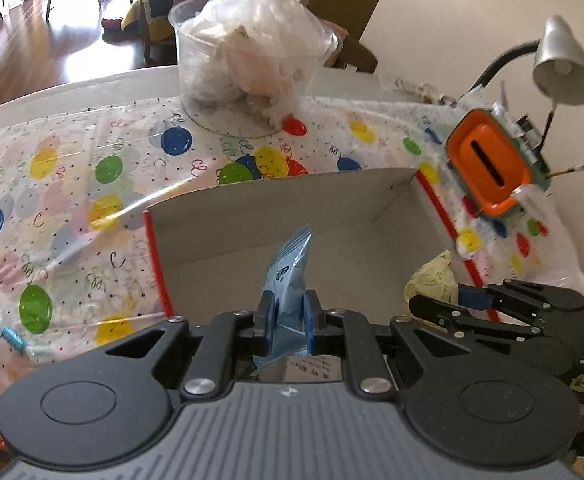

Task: Organize snacks
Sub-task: 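Carry both packets into the red box and open both tools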

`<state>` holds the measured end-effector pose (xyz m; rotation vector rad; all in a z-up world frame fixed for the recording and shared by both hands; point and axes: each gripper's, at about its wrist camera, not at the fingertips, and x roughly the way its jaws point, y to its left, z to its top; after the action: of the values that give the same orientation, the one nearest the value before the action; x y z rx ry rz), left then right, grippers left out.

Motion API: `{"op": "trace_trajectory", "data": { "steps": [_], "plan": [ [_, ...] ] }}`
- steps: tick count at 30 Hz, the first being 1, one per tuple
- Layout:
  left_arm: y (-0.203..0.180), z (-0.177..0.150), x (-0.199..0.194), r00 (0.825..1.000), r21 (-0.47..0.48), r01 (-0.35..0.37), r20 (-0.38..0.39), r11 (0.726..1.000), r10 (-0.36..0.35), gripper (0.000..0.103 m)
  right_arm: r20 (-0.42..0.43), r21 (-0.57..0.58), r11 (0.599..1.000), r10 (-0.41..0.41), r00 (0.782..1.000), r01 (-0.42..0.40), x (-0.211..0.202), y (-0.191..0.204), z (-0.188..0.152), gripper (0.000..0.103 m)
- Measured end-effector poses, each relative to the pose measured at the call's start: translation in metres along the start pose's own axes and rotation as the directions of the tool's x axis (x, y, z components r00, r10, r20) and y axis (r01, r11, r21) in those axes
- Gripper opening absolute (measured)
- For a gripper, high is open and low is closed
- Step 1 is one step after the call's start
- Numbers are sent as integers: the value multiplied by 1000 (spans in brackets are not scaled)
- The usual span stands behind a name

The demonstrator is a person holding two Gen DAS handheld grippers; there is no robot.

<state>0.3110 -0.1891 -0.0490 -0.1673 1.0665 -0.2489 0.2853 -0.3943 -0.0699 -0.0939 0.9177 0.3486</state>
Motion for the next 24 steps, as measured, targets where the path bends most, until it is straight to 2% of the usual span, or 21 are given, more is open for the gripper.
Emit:
{"op": "trace_trajectory", "data": {
  "steps": [8, 12, 19, 24],
  "plan": [
    [-12, 11, 44, 994, 33, -65, -91, 997, 68, 14, -110, -94, 995, 8, 994, -19, 32, 10, 4, 30],
    [-12, 15, 63, 980, 28, -98, -169, 995, 101, 14, -165, -91, 995, 29, 986, -45, 42, 6, 5, 30],
    [-7, 17, 82, 959, 0, -121, -259, 993, 117, 14, -199, -90, 995, 35, 979, -54, 44, 3, 3, 30],
    [-7, 17, 84, 954, -5, -130, -273, 991, 124, 14, -213, -74, 996, 31, 977, -47, 47, 1, 1, 31]
  ]
}}
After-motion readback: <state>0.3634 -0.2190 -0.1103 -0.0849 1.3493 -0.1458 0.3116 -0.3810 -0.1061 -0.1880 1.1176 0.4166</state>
